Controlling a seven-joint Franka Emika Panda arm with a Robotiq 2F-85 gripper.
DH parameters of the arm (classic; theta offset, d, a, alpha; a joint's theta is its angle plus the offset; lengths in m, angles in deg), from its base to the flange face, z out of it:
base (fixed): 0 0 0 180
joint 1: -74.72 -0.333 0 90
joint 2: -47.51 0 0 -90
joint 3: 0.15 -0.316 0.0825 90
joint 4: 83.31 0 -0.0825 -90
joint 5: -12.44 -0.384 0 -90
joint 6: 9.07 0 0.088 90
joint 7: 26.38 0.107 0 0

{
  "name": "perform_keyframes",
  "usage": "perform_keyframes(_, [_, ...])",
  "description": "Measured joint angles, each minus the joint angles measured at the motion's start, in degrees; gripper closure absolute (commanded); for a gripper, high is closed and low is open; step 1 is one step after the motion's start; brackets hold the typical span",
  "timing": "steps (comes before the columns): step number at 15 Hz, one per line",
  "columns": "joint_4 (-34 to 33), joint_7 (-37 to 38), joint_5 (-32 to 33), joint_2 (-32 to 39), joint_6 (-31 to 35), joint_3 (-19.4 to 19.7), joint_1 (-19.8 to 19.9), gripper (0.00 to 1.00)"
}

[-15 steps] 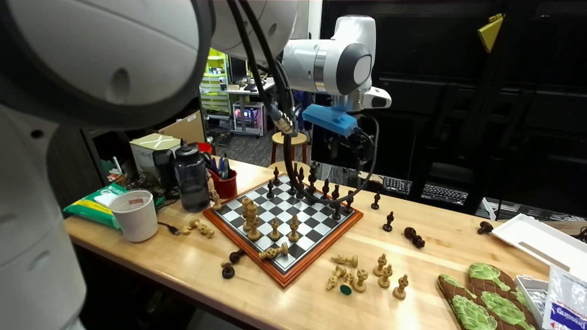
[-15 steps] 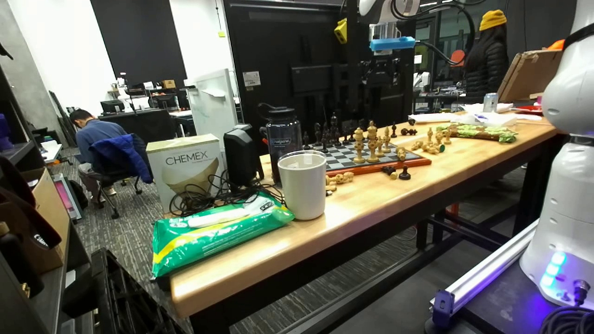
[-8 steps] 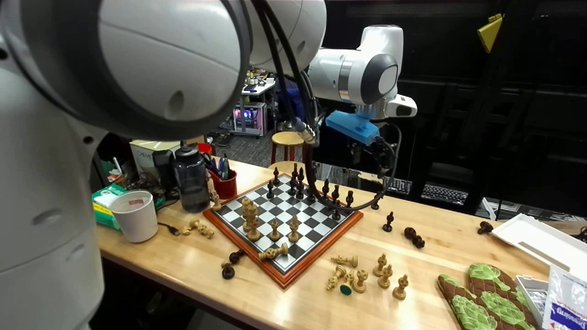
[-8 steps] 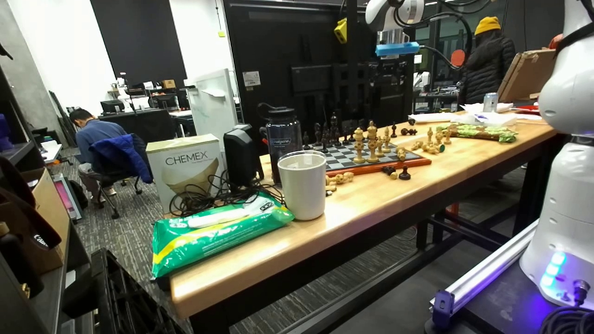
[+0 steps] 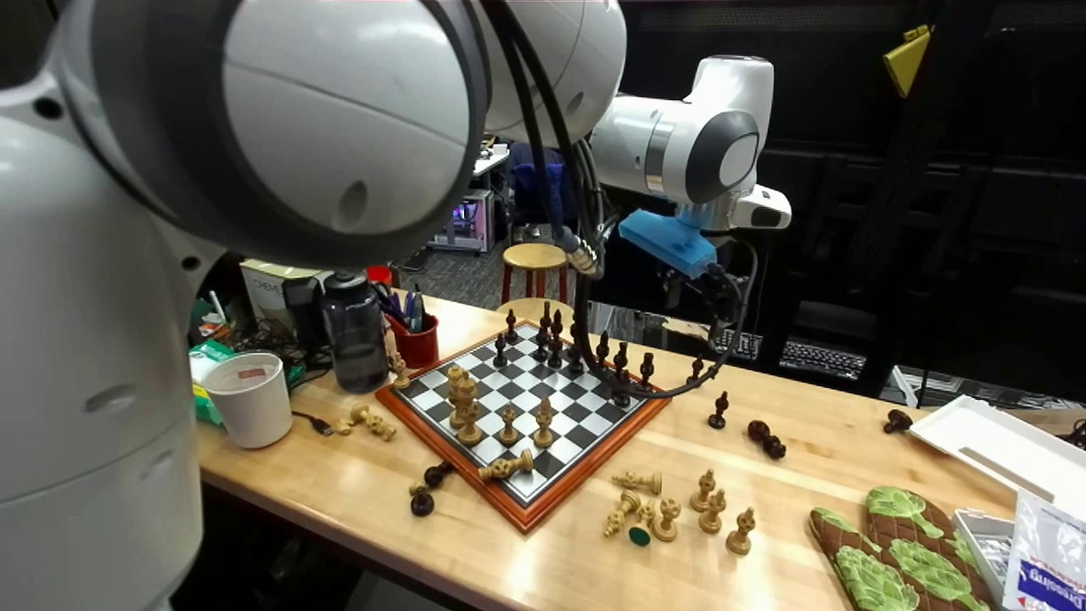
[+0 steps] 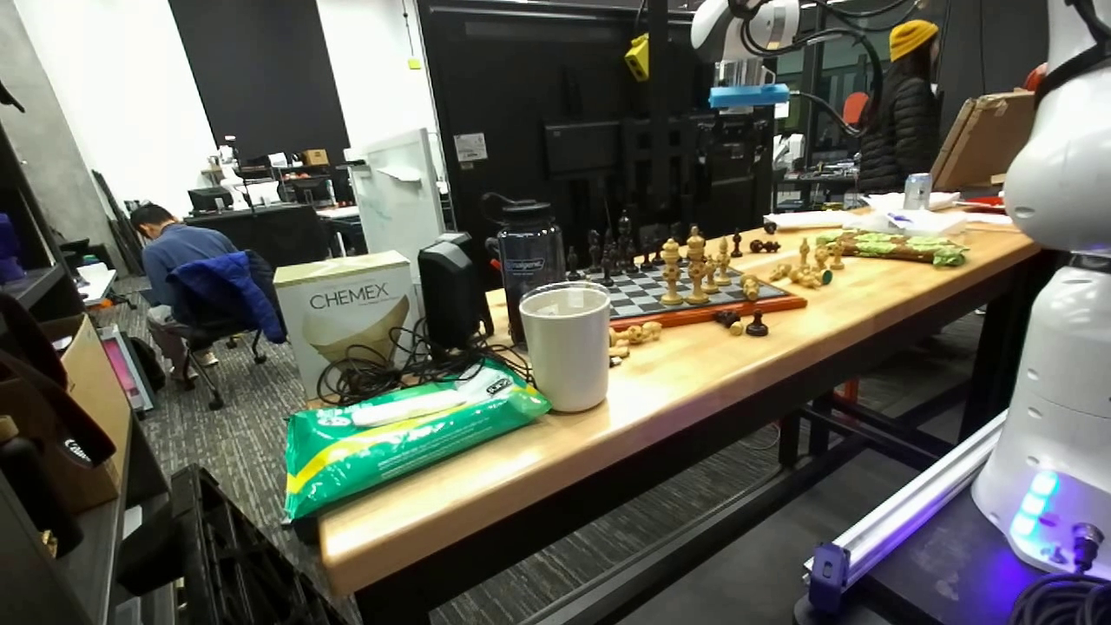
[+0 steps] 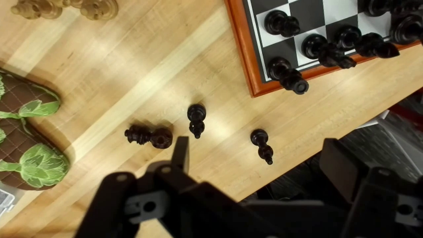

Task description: Pick up one black chess piece from the counter and place it on the board.

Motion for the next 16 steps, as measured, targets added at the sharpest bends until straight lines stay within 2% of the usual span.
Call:
perform_keyframes(7, [-0.2,0.0,-0.1,0.8,-0.6,0.2,0.3,0.0])
perform_keyframes(16, [-2.5,-0.3,-2.8,6.2,-2.6,1.3,3.5,0.0])
